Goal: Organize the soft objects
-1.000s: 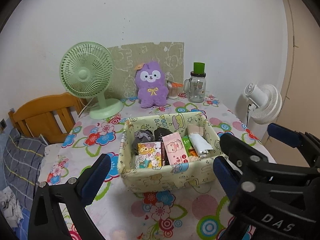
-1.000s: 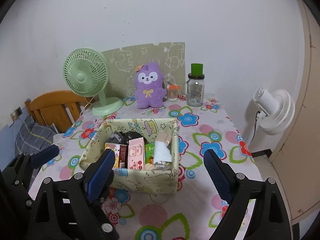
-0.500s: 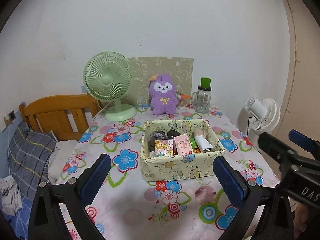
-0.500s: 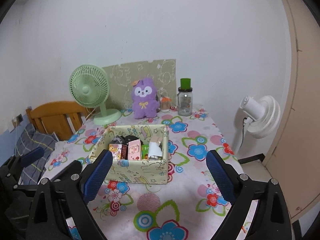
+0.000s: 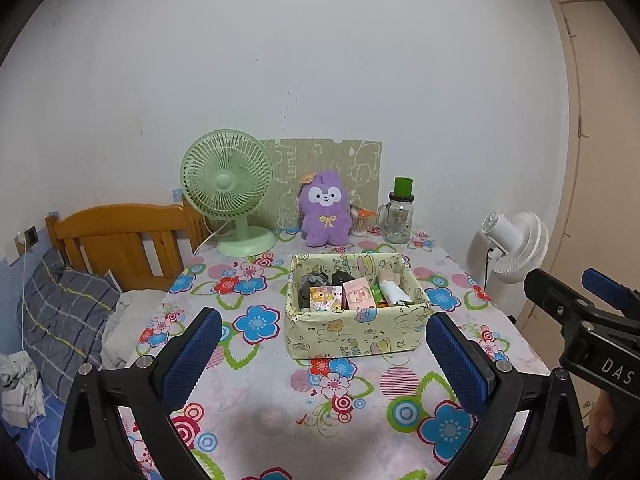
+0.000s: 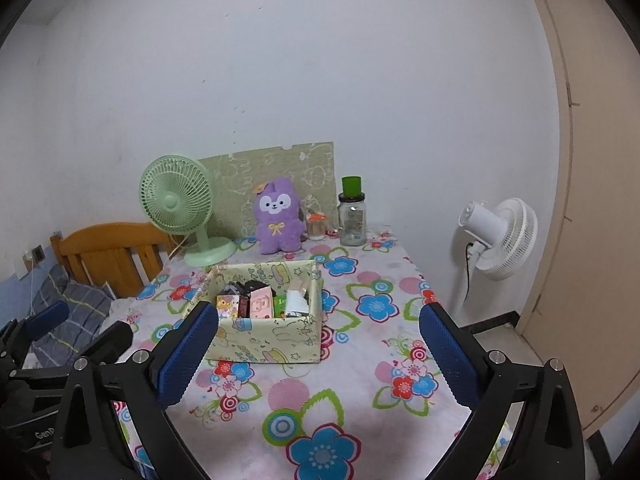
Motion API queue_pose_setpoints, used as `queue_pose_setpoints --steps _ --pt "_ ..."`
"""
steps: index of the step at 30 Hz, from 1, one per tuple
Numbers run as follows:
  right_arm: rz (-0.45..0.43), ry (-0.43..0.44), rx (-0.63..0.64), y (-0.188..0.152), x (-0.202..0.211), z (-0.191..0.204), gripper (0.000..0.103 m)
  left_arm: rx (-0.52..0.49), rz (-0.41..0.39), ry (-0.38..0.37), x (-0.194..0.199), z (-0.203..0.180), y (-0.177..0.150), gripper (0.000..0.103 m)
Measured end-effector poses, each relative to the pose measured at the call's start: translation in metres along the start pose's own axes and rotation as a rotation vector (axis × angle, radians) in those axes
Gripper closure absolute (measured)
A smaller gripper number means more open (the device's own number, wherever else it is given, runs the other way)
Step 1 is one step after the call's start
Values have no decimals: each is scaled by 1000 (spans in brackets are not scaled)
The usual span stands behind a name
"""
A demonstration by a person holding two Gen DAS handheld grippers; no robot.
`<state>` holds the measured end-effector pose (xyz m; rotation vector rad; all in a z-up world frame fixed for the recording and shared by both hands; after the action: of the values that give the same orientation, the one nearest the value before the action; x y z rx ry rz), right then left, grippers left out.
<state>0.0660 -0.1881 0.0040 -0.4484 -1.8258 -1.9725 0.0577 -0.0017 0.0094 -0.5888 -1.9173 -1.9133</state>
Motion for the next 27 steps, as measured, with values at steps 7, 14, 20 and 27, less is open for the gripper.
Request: queue_pose_setpoints --steps 7,14,20,27 --pt "-8 6 5 -2 7 2 1 1 -12 3 7 -1 0 0" --pt "-11 10 1 -2 9 3 1 2 -13 6 7 0 0 0" --pt "-15 4 4 -3 10 3 1 7 -15 2 9 -1 1 0" --pt "-12 -2 5 -3 9 3 1 7 -17 2 9 -1 2 0"
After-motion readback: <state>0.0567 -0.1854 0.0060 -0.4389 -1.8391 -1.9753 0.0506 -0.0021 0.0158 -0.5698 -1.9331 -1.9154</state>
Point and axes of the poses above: each gripper's, at about its wrist camera, not at the fingertips, and x roughly against the way its jaws point, z to its left, y to its top, the point moved 8 cm from there along -x, roughly the way its jaws point, and after that the axes turned 7 degrees about z, right-handed, at the moved point
